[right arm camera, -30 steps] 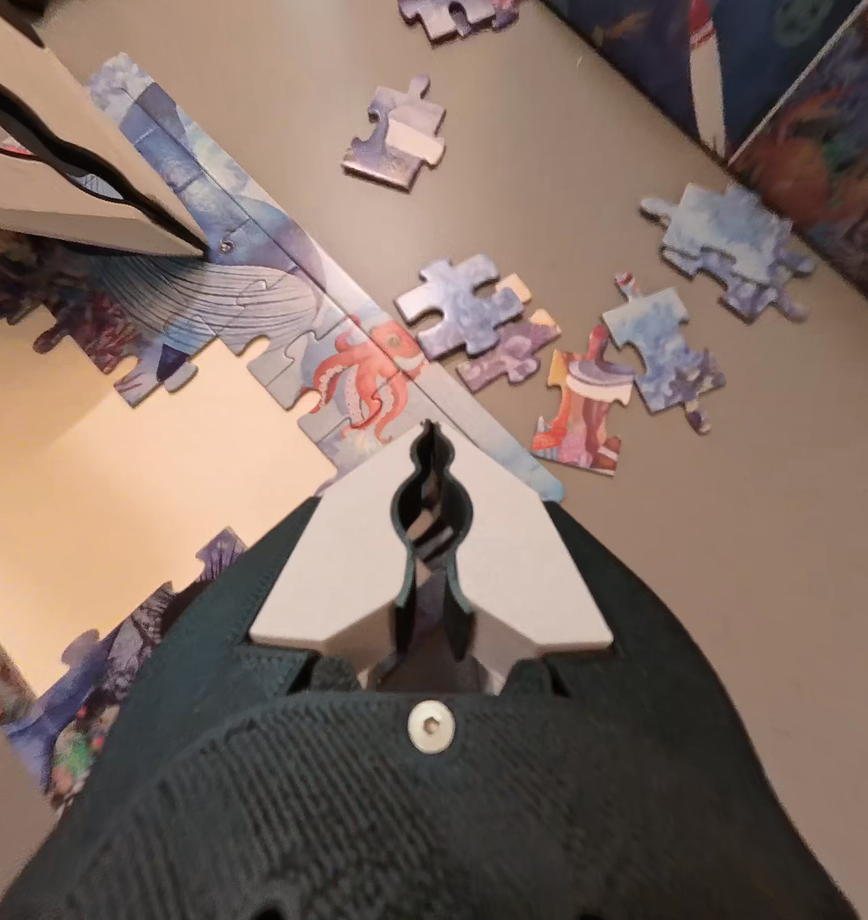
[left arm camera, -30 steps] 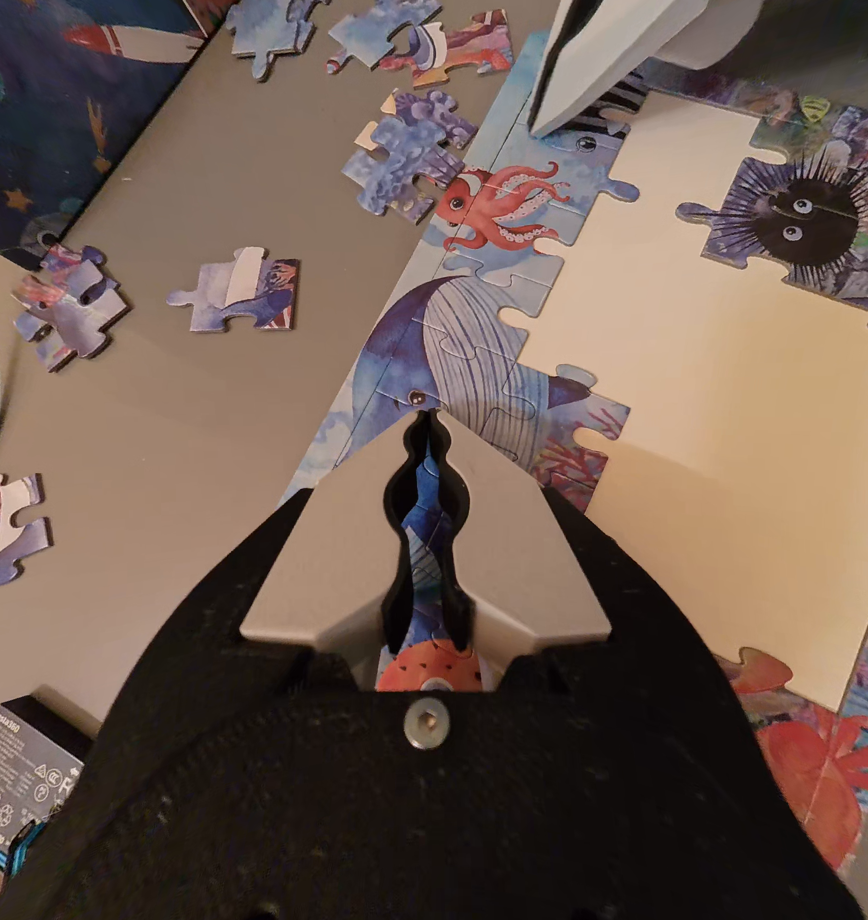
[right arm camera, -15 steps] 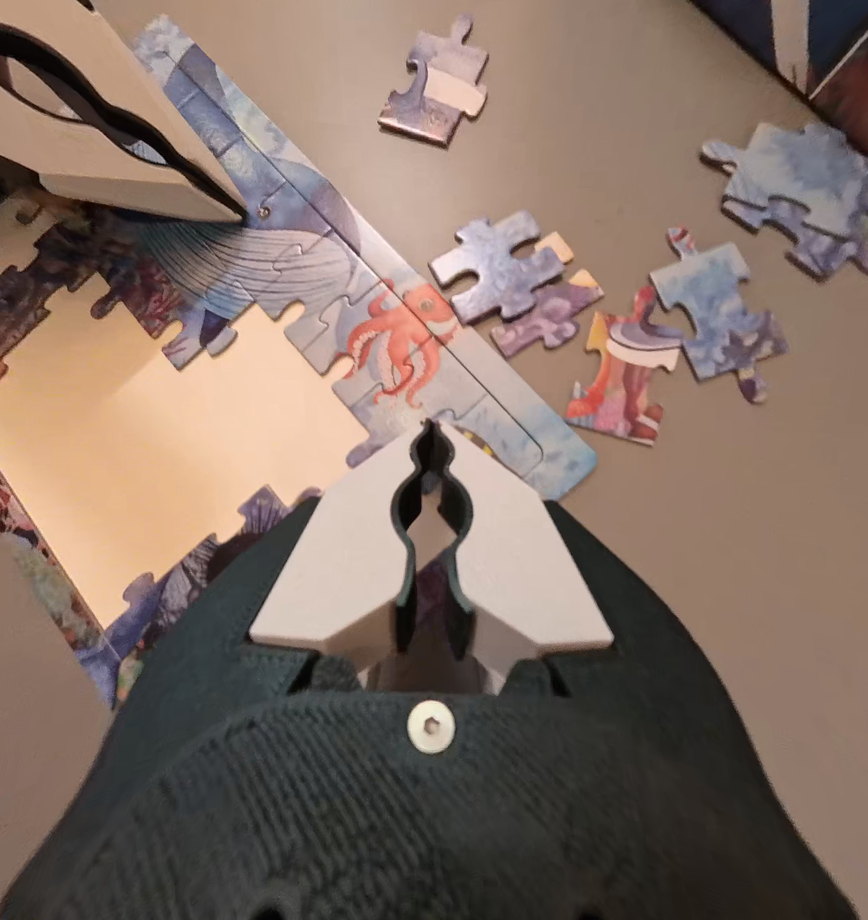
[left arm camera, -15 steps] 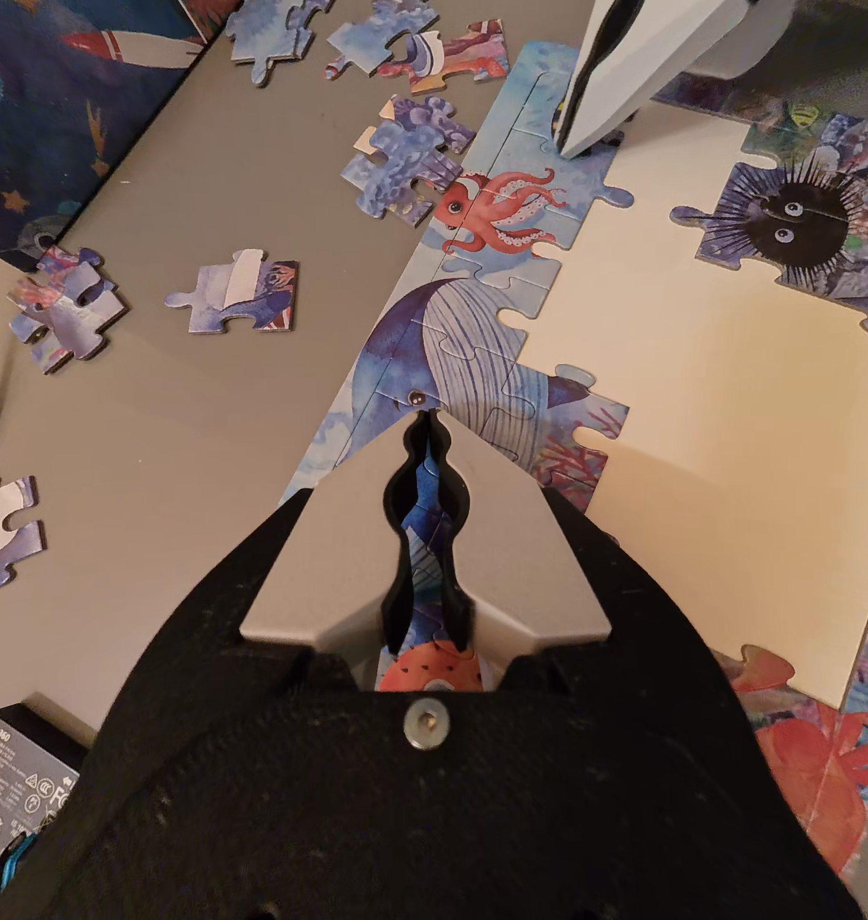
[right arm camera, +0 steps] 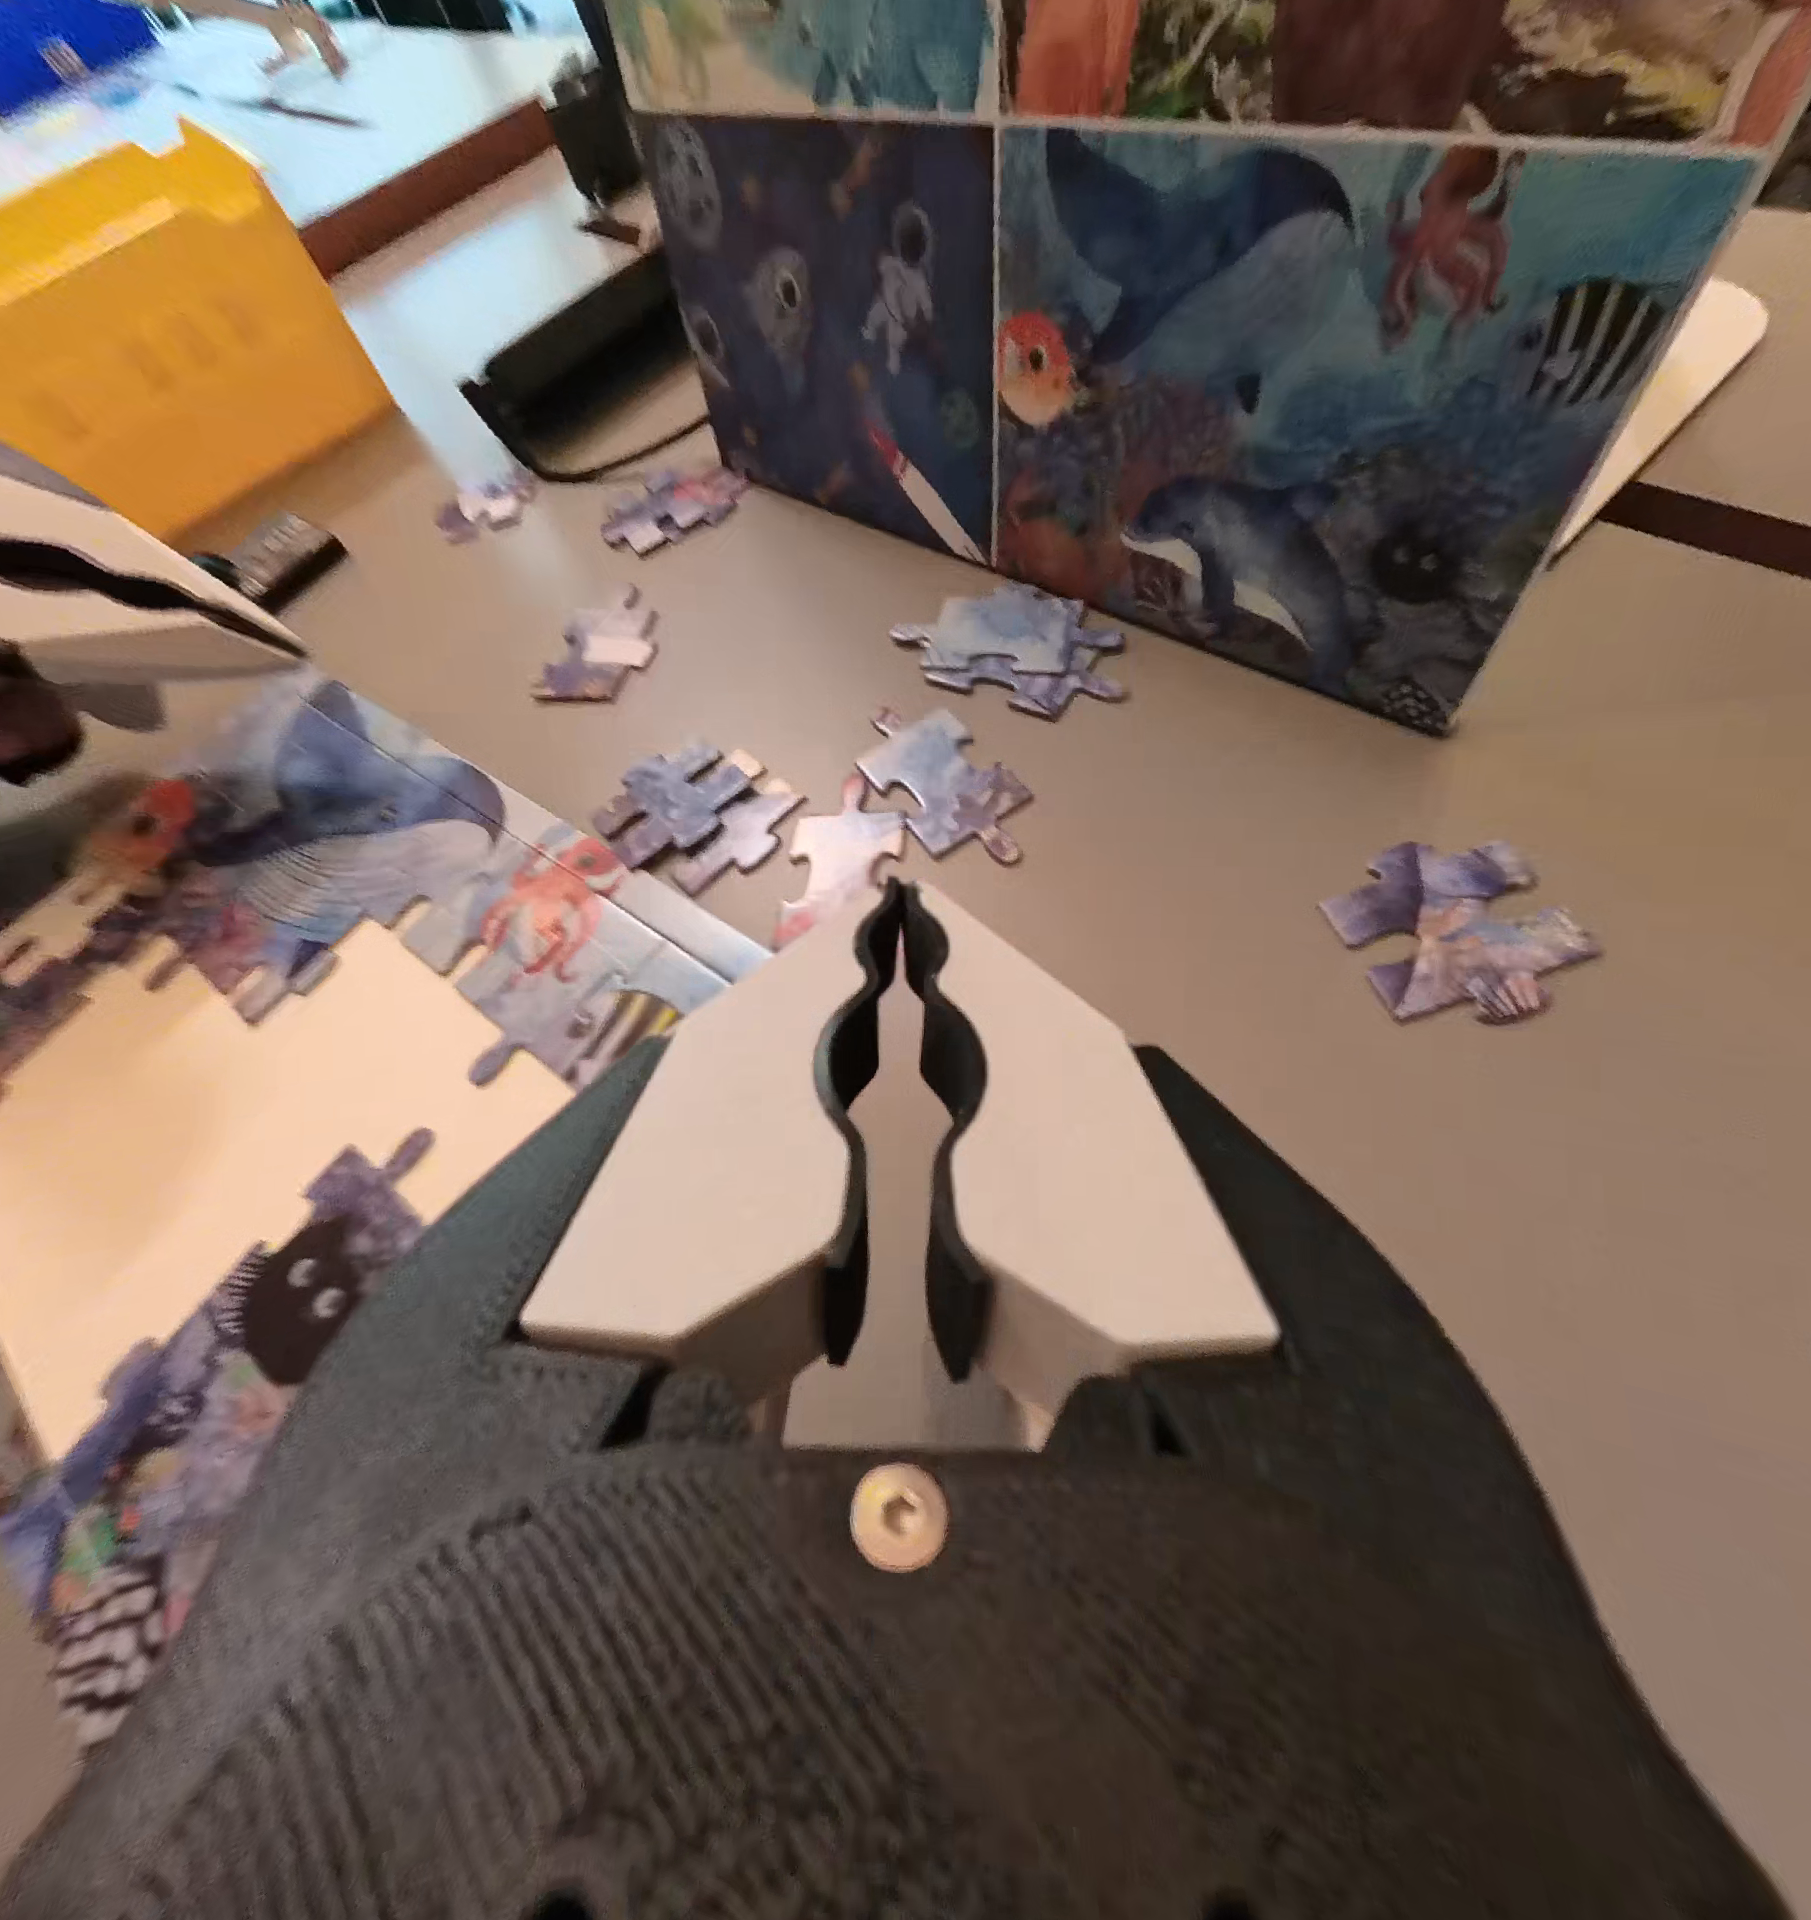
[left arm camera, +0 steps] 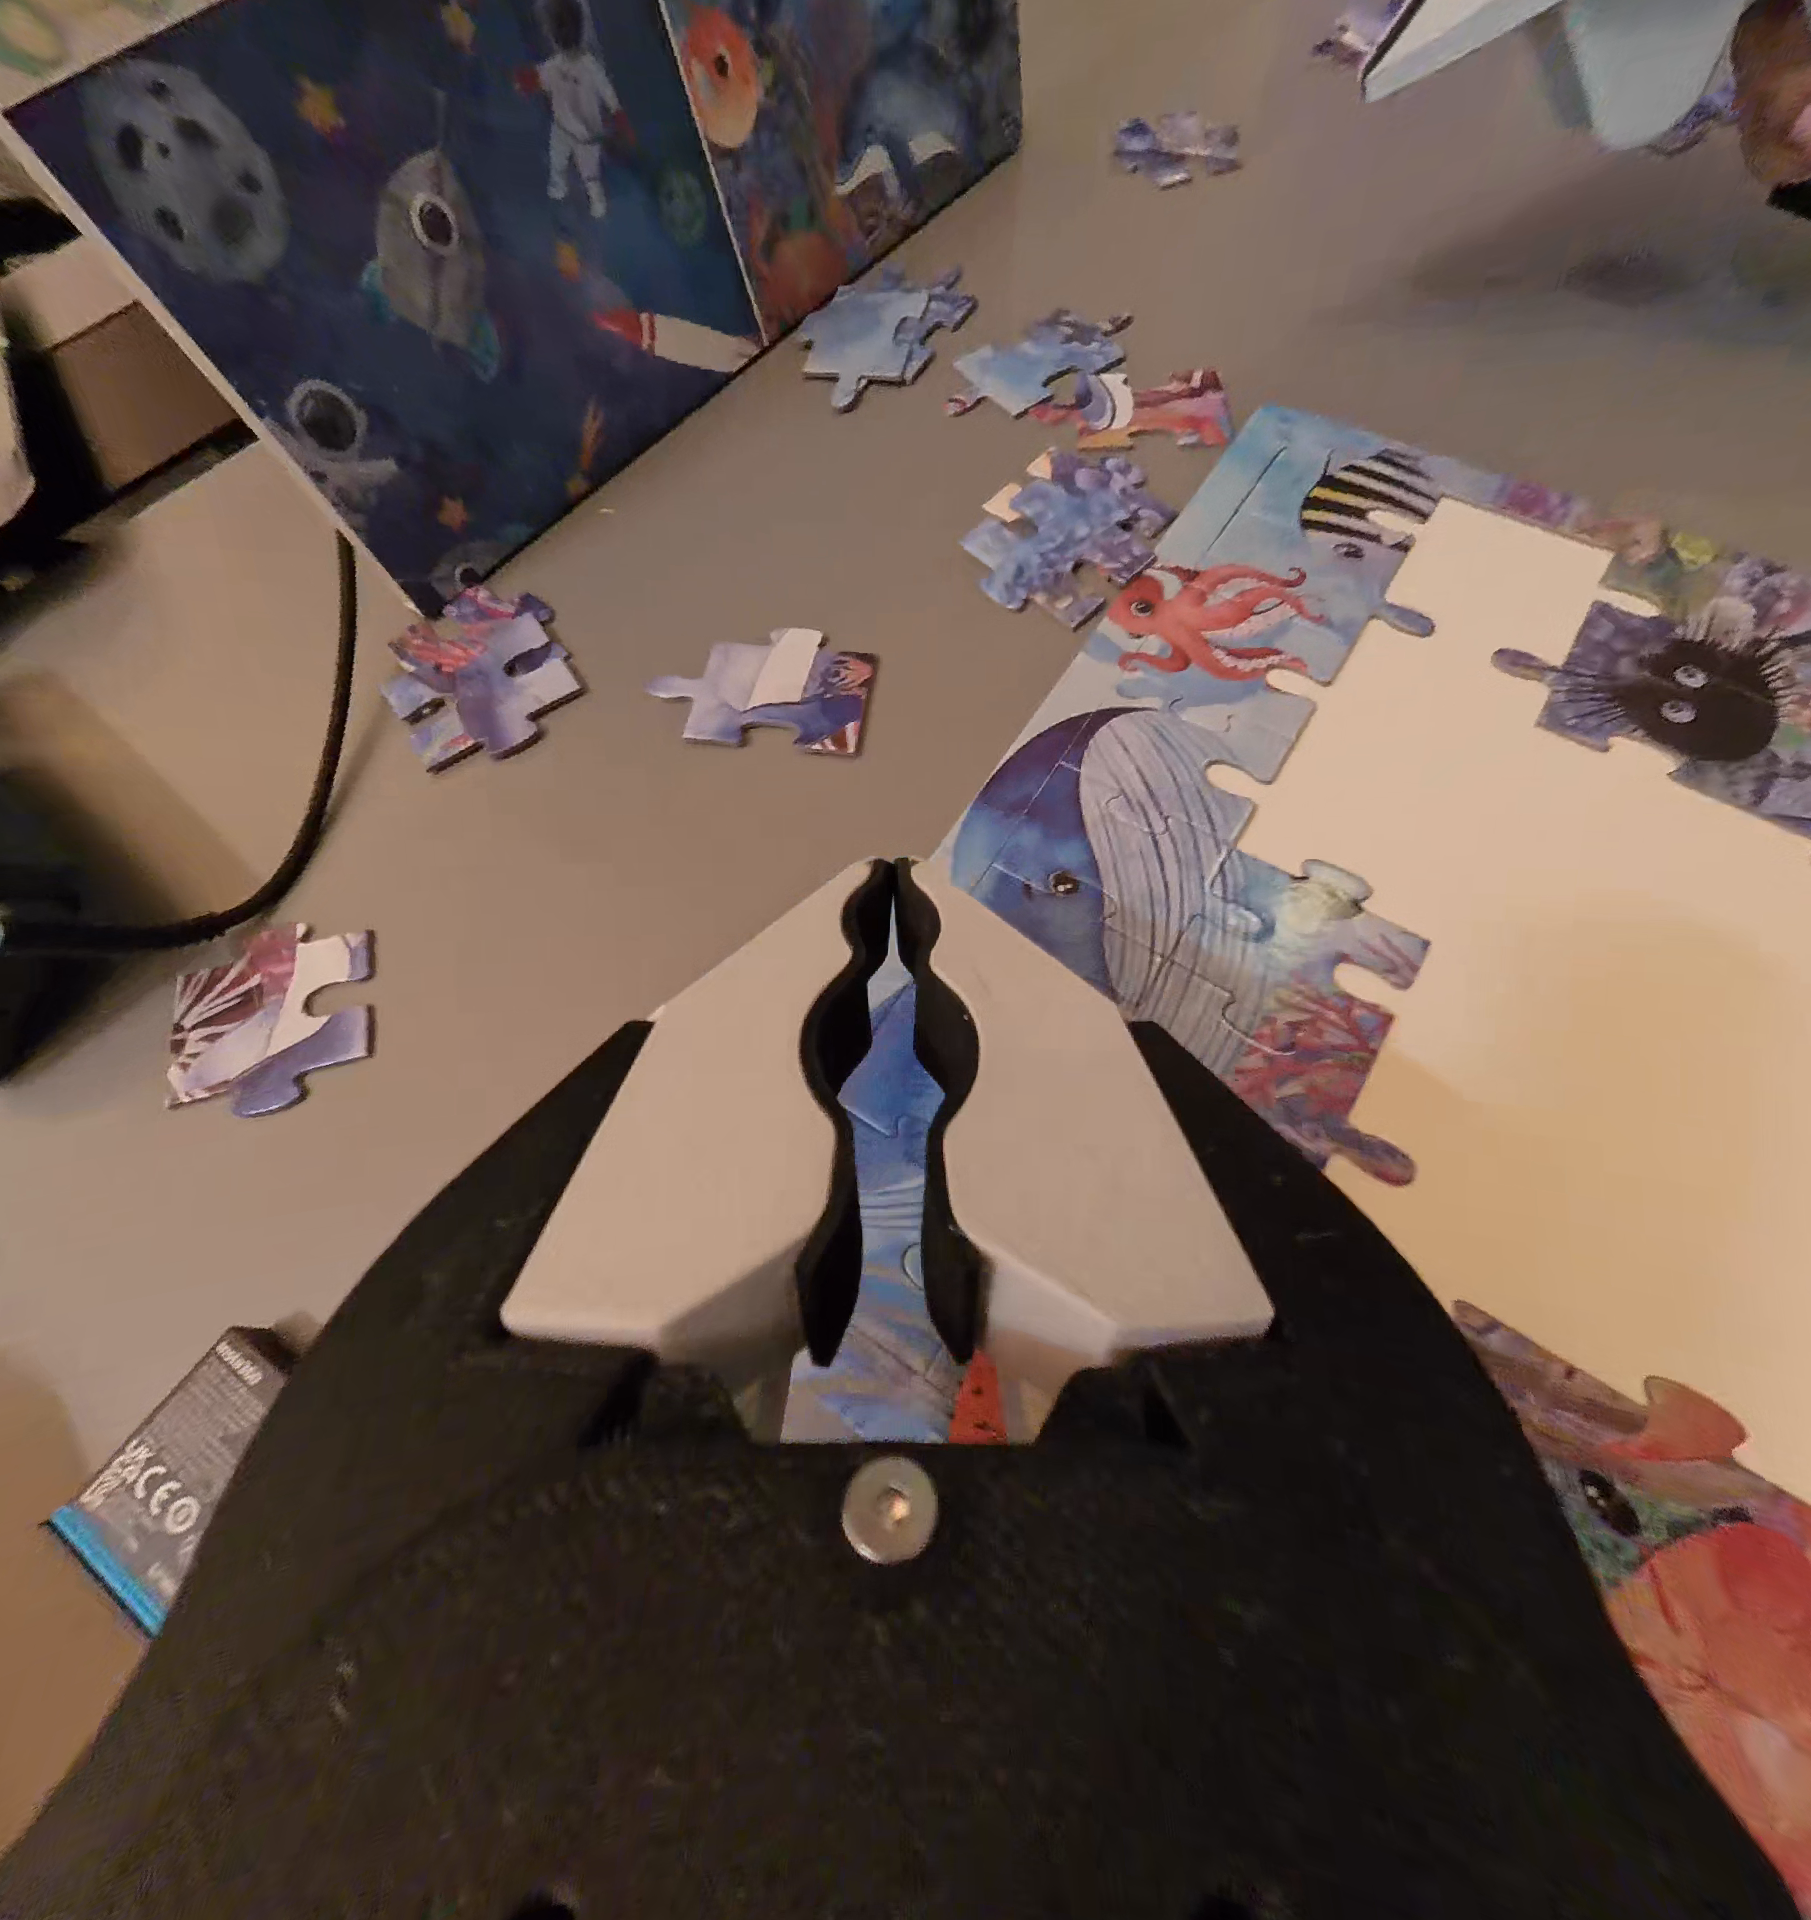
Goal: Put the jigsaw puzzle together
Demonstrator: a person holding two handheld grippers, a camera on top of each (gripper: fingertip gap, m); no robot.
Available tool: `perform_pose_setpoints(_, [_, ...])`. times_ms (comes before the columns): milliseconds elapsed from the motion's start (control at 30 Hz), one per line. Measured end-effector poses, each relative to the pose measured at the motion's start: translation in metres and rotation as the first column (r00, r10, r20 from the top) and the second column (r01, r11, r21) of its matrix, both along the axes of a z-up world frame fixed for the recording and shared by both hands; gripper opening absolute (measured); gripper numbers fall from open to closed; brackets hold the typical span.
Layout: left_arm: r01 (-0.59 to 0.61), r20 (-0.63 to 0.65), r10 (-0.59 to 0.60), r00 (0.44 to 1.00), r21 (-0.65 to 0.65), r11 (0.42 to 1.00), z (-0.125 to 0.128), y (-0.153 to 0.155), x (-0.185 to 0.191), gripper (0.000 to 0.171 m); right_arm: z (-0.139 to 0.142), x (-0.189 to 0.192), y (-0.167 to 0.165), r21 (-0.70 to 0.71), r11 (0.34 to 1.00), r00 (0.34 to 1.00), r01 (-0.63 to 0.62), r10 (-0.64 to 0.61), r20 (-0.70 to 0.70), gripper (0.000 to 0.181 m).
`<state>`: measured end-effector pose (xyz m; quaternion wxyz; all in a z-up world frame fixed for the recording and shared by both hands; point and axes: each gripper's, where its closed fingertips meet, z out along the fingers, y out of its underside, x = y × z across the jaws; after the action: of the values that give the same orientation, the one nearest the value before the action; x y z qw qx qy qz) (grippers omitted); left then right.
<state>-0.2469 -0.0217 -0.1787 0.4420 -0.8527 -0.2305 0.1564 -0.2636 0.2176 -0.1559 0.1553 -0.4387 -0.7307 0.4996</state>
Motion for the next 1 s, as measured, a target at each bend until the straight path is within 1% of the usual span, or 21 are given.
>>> perform_pose_setpoints(133, [0.018,-0.053,-0.021,0.998,-0.045,0.999,-0.001,0.004,0.003,0.000,-0.019,-0.004,0.000,0.146,0.989,1.000,0.005,-0.003,-0.013,0.000])
perform_pose_setpoints(200, [0.028,-0.078,-0.035,0.996,-0.079,0.996,-0.003,0.006,0.005,0.000,-0.022,-0.004,-0.005,0.172,0.985,1.000,-0.001,0.006,-0.026,0.000])
perform_pose_setpoints(267, [0.061,-0.089,-0.068,0.994,-0.088,0.994,-0.004,0.011,0.010,0.000,-0.021,-0.004,-0.012,0.132,0.991,1.000,-0.010,0.014,-0.026,0.000])
perform_pose_setpoints(367, [0.128,-0.078,-0.134,0.988,-0.081,0.989,-0.002,0.028,0.024,0.000,-0.009,-0.002,-0.023,-0.020,0.999,0.999,-0.034,0.034,-0.010,0.003])
perform_pose_setpoints(433, [0.169,-0.084,-0.176,0.981,-0.083,0.982,0.001,0.047,0.035,0.000,-0.001,-0.001,-0.022,-0.068,0.997,1.000,-0.028,0.027,-0.016,0.004])
perform_pose_setpoints(500, [0.203,-0.084,-0.213,0.973,-0.119,0.972,0.001,0.069,0.043,0.000,0.005,-0.001,-0.019,-0.080,0.997,0.999,-0.016,0.013,-0.040,0.004])
perform_pose_setpoints(567, [0.217,-0.035,-0.226,0.973,-0.172,0.961,-0.006,0.091,0.046,0.000,0.007,0.000,-0.016,-0.086,0.996,0.999,-0.012,0.008,-0.049,0.004])
perform_pose_setpoints(633, [0.232,-0.011,-0.241,0.971,-0.218,0.948,-0.012,0.110,0.041,0.000,0.010,0.000,-0.015,-0.101,0.995,0.999,-0.012,0.007,-0.051,0.004])
perform_pose_setpoints(700, [0.234,0.009,-0.240,0.971,-0.272,0.934,-0.022,0.123,0.030,0.000,0.013,0.001,-0.013,-0.117,0.993,0.998,-0.012,0.006,-0.055,0.004])
perform_pose_setpoints(767, [0.236,0.058,-0.230,0.971,-0.330,0.914,-0.036,0.127,0.023,0.000,0.015,0.001,-0.011,-0.120,0.993,0.998,-0.007,-0.001,-0.061,0.004])
perform_pose_setpoints(867, [0.242,0.108,-0.218,0.970,-0.311,0.919,-0.034,0.130,0.023,0.000,0.016,0.001,-0.007,-0.113,0.994,0.998,0.000,-0.007,-0.063,0.004])
perform_pose_setpoints(967, [0.217,0.045,-0.212,0.976,-0.214,0.952,-0.011,0.131,0.020,0.000,0.020,0.002,-0.005,-0.115,0.993,0.998,0.000,-0.008,-0.069,0.004])
perform_pose_setpoints(1000, [0.228,0.069,-0.219,0.973,-0.199,0.953,-0.011,0.131,0.022,0.000,0.022,0.003,-0.007,-0.127,0.992,0.997,-0.005,-0.004,-0.071,0.005])
